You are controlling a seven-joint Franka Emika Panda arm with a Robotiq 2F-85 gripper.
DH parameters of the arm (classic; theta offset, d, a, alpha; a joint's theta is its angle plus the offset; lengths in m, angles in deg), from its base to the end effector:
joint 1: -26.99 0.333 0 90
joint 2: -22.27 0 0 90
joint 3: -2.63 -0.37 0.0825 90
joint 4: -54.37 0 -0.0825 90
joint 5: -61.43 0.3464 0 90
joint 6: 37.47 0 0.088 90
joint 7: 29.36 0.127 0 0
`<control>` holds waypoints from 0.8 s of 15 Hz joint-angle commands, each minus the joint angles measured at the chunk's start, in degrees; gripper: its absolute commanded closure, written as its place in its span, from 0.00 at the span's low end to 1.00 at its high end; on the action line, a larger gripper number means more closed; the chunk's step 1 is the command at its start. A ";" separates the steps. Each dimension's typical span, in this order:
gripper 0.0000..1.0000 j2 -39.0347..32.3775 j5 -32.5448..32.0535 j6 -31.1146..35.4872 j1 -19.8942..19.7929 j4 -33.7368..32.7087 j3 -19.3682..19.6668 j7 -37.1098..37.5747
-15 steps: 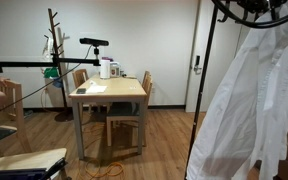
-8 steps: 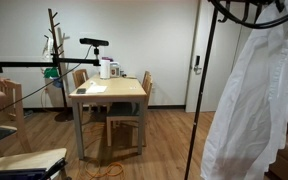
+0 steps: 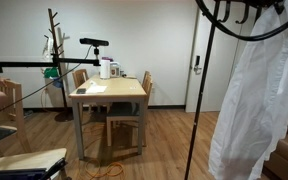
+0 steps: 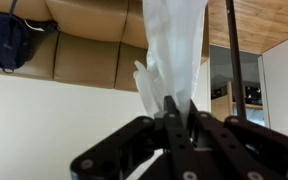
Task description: Move the hanger with the white shirt to the right outer hanger
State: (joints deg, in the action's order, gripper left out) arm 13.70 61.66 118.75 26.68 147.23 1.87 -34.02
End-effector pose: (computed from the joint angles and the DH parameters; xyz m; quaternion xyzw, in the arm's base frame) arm 0.6471 0.0041 0.6975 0.8870 0.0378 0.4599 0.0145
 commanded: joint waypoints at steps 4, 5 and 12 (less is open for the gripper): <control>0.89 7.96 -11.34 14.26 1.42 12.72 3.06 14.44; 0.89 8.84 -15.04 16.05 1.43 13.94 3.56 17.99; 0.89 10.27 -33.30 17.88 0.53 14.06 5.07 34.76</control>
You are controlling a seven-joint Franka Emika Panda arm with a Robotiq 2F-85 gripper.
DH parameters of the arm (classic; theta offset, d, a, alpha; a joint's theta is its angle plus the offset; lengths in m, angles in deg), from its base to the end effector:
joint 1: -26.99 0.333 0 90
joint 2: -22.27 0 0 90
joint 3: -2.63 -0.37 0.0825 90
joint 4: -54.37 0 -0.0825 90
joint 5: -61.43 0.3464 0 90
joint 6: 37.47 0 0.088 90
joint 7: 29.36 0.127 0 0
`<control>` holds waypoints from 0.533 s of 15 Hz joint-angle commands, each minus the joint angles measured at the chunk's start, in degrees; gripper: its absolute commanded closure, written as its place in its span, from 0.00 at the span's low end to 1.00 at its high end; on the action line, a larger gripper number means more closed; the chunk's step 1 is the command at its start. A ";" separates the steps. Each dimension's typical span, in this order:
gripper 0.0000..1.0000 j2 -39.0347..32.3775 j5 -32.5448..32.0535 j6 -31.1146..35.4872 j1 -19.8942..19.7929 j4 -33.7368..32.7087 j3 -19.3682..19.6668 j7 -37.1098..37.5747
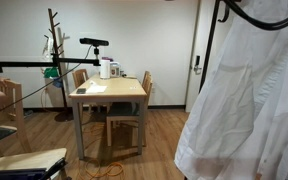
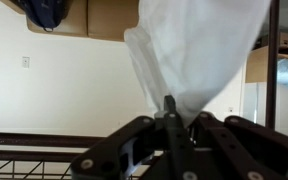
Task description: Move the hanger with the white shirt to the right outer hanger
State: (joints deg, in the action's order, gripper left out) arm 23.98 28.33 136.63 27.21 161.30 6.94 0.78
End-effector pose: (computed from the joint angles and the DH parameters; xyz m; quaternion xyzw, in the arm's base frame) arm 0.5757 -0.0012 0.7187 0.8195 -0.0258 0.5697 0.0565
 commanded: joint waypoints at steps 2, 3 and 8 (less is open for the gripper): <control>0.89 0.25 -0.50 0.00 0.04 0.14 -0.10 0.62; 0.89 0.25 -0.51 0.00 0.04 0.14 -0.10 0.62; 0.90 0.27 0.13 -0.05 0.16 0.38 -0.13 0.34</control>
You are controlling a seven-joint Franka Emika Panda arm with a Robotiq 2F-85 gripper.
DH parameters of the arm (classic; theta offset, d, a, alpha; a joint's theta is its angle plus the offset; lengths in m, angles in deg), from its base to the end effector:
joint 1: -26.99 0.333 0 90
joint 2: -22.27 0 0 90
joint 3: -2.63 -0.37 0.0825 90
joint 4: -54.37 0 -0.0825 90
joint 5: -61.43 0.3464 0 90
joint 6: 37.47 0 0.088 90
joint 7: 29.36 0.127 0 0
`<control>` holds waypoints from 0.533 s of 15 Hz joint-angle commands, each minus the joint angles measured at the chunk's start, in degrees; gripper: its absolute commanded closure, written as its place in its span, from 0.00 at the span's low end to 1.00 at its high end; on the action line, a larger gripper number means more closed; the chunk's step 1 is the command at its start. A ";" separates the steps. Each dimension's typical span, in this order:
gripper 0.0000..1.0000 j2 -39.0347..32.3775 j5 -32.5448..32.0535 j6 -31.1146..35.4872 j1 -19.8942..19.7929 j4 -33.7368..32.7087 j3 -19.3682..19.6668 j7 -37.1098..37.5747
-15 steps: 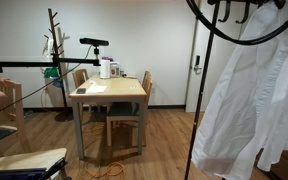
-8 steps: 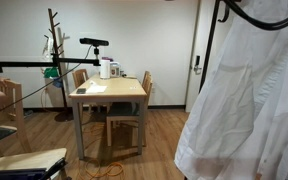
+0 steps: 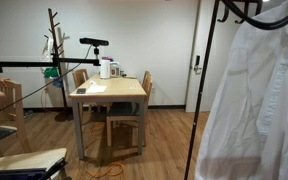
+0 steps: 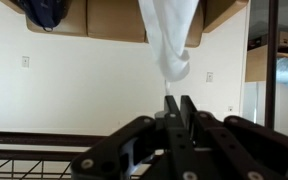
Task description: Move the hanger with the white shirt to the right outer hanger
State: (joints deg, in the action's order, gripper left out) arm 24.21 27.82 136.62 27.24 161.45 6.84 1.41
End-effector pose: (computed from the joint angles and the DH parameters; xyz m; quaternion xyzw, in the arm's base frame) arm 0.5742 0.0006 0.7193 0.8190 -0.0260 0.5705 0.0556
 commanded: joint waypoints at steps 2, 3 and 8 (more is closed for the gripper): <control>0.89 -0.13 0.08 -0.01 0.03 0.00 0.00 0.00; 0.89 -0.18 0.08 -0.01 0.03 0.00 0.00 0.00; 0.53 0.47 1.18 -0.77 0.19 0.86 0.25 -4.75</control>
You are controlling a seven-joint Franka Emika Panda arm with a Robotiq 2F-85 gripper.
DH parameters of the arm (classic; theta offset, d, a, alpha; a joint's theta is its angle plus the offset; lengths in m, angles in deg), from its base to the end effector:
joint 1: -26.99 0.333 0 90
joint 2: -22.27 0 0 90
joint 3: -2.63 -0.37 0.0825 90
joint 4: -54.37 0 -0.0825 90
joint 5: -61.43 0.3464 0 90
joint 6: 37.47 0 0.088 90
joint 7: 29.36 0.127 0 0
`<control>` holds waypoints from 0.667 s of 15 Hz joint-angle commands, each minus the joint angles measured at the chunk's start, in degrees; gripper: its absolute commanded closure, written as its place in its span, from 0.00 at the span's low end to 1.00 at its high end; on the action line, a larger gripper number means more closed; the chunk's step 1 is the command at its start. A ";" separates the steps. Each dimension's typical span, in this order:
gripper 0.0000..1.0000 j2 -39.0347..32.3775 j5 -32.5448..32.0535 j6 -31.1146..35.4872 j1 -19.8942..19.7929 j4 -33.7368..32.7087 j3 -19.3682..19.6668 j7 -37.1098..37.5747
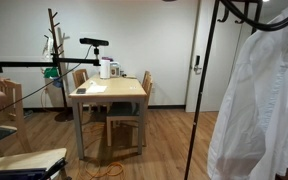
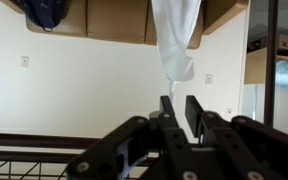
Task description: Move the hanger with the white shirt to the right outer hanger
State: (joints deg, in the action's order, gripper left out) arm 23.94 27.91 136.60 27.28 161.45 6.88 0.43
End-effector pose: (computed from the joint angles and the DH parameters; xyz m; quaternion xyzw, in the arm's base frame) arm 0.5760 0.0005 0.7166 0.8206 -0.0196 0.5680 0.0601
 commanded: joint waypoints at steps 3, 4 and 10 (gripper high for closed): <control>0.33 2.76 8.96 -3.84 1.82 4.42 -0.28 -11.78; 0.27 3.97 13.37 -5.72 1.06 5.79 -2.14 -16.37; 0.13 4.11 16.38 -8.77 1.57 4.59 -2.50 -18.92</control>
State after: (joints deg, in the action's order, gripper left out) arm 28.07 44.29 127.82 28.85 166.04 4.39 -18.49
